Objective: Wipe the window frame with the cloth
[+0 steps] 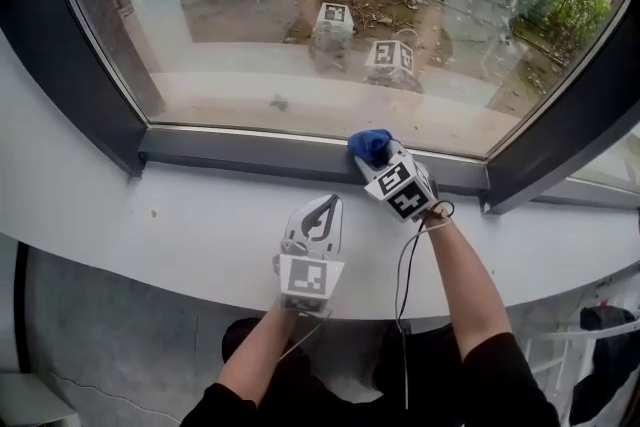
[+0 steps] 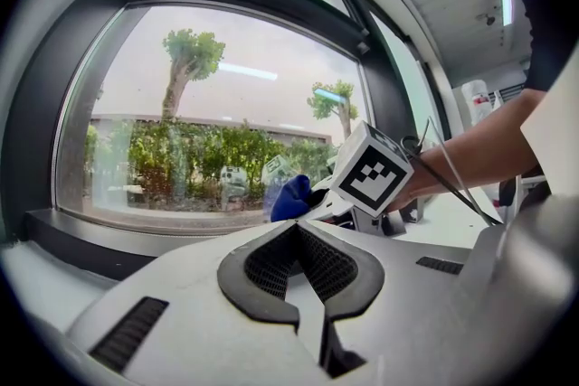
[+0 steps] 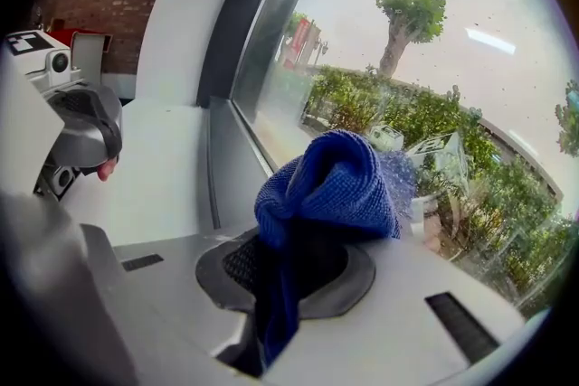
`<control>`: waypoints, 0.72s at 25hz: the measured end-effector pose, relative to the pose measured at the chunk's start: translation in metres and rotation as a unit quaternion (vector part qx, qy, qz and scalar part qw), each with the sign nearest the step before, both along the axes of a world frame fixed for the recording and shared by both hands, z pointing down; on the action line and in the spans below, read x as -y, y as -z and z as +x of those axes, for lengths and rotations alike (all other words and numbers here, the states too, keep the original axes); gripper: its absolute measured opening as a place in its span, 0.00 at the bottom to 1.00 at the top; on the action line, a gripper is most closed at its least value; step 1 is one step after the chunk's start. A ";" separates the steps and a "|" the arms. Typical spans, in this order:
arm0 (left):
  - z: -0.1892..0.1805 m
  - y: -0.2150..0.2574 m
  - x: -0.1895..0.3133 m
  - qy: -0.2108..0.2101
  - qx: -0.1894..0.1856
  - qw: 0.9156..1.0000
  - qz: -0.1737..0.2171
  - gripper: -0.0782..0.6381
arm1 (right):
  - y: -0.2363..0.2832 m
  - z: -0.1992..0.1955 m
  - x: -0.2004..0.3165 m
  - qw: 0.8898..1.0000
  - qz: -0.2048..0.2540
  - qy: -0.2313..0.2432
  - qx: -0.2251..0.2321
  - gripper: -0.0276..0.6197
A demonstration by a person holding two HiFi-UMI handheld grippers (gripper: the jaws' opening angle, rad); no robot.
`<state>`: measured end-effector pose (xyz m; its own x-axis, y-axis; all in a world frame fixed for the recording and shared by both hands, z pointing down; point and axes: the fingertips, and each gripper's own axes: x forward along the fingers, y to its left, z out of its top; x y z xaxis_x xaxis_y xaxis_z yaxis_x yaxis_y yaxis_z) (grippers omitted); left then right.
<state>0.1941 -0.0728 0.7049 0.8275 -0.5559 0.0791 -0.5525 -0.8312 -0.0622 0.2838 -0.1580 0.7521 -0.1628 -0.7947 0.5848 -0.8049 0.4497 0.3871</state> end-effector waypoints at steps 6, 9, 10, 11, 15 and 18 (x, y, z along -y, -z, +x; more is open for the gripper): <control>0.000 0.000 -0.004 -0.004 -0.001 1.000 -0.002 0.12 | 0.001 -0.003 0.002 1.000 0.010 0.003 -0.008 0.11; -0.003 -0.001 -0.004 -0.004 -0.003 1.000 -0.006 0.12 | 0.001 -0.005 0.004 1.000 0.007 0.001 -0.012 0.11; -0.005 -0.001 -0.003 -0.004 -0.003 1.000 -0.007 0.12 | 0.002 -0.007 0.005 1.000 0.008 0.001 -0.014 0.11; -0.007 0.000 -0.002 -0.005 -0.003 1.000 -0.008 0.12 | 0.003 -0.008 0.006 1.000 0.009 0.000 -0.014 0.11; -0.011 0.005 -0.001 -0.008 -0.010 1.000 -0.005 0.12 | 0.003 -0.013 0.008 1.000 0.007 -0.003 -0.011 0.11; -0.013 0.006 -0.003 -0.009 -0.019 1.000 -0.011 0.12 | 0.003 -0.015 0.010 1.000 0.013 0.001 -0.016 0.11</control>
<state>0.1809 -0.0701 0.6992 0.8399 -0.5394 0.0598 -0.5391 -0.8419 -0.0227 0.2690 -0.1678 0.7494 -0.1450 -0.8091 0.5695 -0.7909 0.4406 0.4247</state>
